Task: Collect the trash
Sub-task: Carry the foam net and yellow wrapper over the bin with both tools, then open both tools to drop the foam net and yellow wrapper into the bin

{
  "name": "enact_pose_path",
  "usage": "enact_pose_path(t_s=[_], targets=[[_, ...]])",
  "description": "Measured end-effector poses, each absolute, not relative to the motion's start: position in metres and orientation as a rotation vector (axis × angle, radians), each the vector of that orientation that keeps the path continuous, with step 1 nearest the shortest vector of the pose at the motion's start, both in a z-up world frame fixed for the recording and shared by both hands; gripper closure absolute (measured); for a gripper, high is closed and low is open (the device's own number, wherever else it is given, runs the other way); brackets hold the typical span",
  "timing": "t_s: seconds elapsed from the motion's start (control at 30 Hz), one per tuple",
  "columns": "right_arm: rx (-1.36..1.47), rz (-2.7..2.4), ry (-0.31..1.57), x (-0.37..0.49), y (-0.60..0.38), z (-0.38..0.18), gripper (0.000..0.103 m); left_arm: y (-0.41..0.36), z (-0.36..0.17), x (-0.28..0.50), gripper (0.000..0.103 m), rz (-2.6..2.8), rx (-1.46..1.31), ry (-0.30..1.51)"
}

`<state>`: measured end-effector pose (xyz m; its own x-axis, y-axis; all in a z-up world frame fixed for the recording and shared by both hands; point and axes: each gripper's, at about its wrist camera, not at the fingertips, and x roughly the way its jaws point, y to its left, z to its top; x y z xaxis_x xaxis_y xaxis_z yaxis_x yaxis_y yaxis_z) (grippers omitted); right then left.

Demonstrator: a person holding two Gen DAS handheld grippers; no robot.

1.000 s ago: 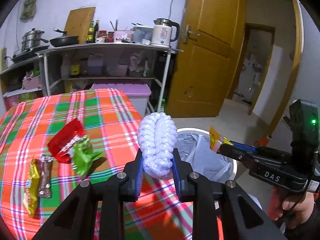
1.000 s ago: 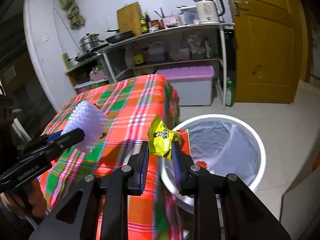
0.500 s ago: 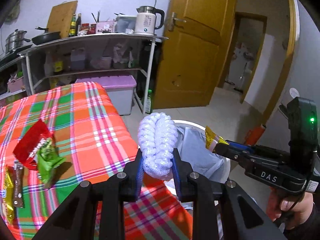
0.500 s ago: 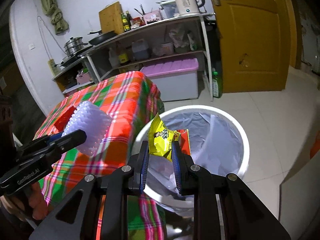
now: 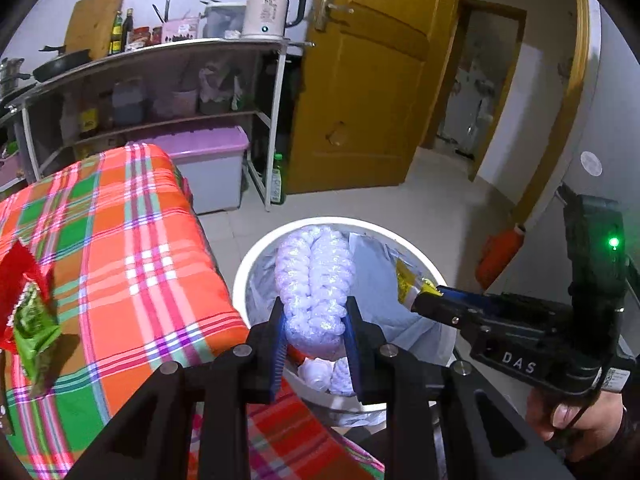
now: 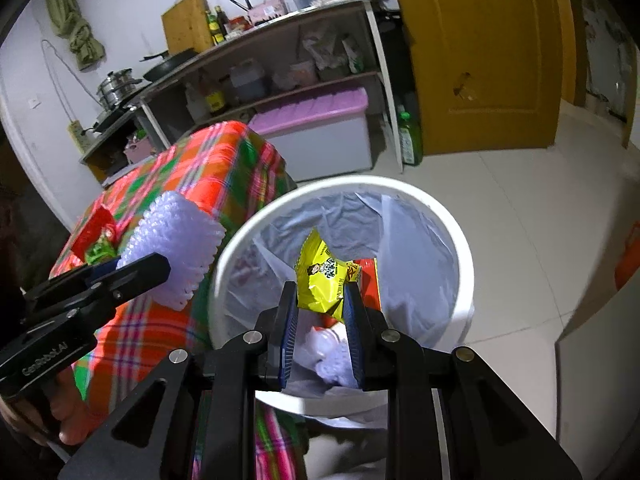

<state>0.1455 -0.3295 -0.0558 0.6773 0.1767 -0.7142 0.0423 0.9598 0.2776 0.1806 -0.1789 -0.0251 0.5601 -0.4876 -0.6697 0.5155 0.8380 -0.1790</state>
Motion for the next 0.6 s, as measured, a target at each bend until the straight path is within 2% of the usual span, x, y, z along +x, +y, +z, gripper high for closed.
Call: enact_pose_path(t_s=[0.23,0.3,0.33,0.37,0.6], targets=[[0.304,0.067,0.874,0.154,-0.337,-0.07,0.078,-0.19,-0.039,0.196,0.075,-0.6,0.04,0.83],[0.306,0.061,0.88,0.157,-0.337,-0.072,0.073,-0.192,-0.042,0.201,0.072,-0.598,0.033,0.853],[0.308,0.06,0.88,0.157,-0.338,-0.073,0.065,-0.192,-0.044,0.204,0.07,-0.6,0.023,0.865],[0.311,0.059,0.88,0.158,-0.339,-0.074,0.061,-0.192,-0.045,0.206,0.068,-0.6,0.018,0.872],[0.319,0.047,0.871,0.155,-0.341,-0.073,0.061,-0.19,-0.049,0.21,0.059,-0.593,-0.005,0.886]])
